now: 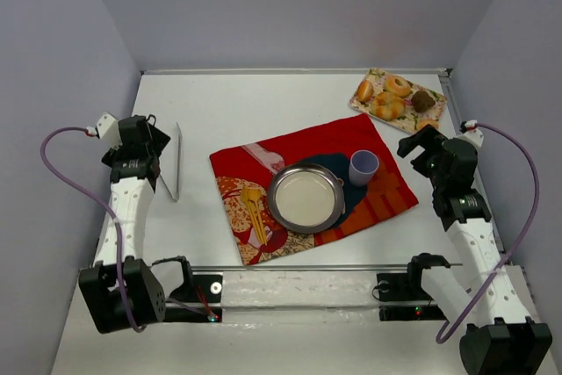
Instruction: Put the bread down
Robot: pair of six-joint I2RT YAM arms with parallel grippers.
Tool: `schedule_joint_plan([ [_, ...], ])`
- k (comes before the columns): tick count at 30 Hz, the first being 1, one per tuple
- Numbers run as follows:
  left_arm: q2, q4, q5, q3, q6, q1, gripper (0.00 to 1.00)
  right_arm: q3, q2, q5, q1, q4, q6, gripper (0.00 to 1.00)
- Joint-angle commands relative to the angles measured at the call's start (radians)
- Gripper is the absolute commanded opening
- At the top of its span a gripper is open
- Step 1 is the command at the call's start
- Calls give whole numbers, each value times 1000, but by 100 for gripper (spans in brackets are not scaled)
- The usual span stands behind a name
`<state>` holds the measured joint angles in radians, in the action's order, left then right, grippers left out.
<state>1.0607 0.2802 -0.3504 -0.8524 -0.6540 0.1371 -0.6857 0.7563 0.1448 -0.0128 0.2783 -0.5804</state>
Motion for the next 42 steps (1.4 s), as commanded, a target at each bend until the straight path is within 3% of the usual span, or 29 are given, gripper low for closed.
schedule_joint_plan([
  [1, 88, -39, 47, -59, 89, 65, 99, -15, 29, 9, 7, -27, 16, 100],
  [4, 126, -110, 79, -42, 141, 76, 99, -21, 52, 3, 7, -27, 22, 100],
  [12, 349, -59, 18, -85, 139, 114, 99, -20, 54, 1, 7, -25, 40, 100],
  [19, 495, -121, 83, -99, 151, 145, 87, -21, 61, 6, 7, -25, 42, 100],
  [23, 607, -112, 134, -143, 166, 148, 71, -23, 63, 9, 7, -25, 42, 100],
  [30, 680, -118, 145, -171, 142, 148, 60, -23, 66, -1, 7, -30, 40, 100],
  [33, 702, -115, 156, -188, 143, 150, 49, -25, 71, -13, 7, -30, 44, 100],
  [36, 736, -107, 171, -209, 161, 148, 22, -28, 71, -24, 7, -31, 53, 100],
  [37, 746, -102, 179, -218, 165, 148, 6, -28, 71, -37, 7, -31, 57, 100],
  [42, 705, -119, 244, -211, 185, 148, 5, -31, 54, -102, 7, -36, 76, 100],
])
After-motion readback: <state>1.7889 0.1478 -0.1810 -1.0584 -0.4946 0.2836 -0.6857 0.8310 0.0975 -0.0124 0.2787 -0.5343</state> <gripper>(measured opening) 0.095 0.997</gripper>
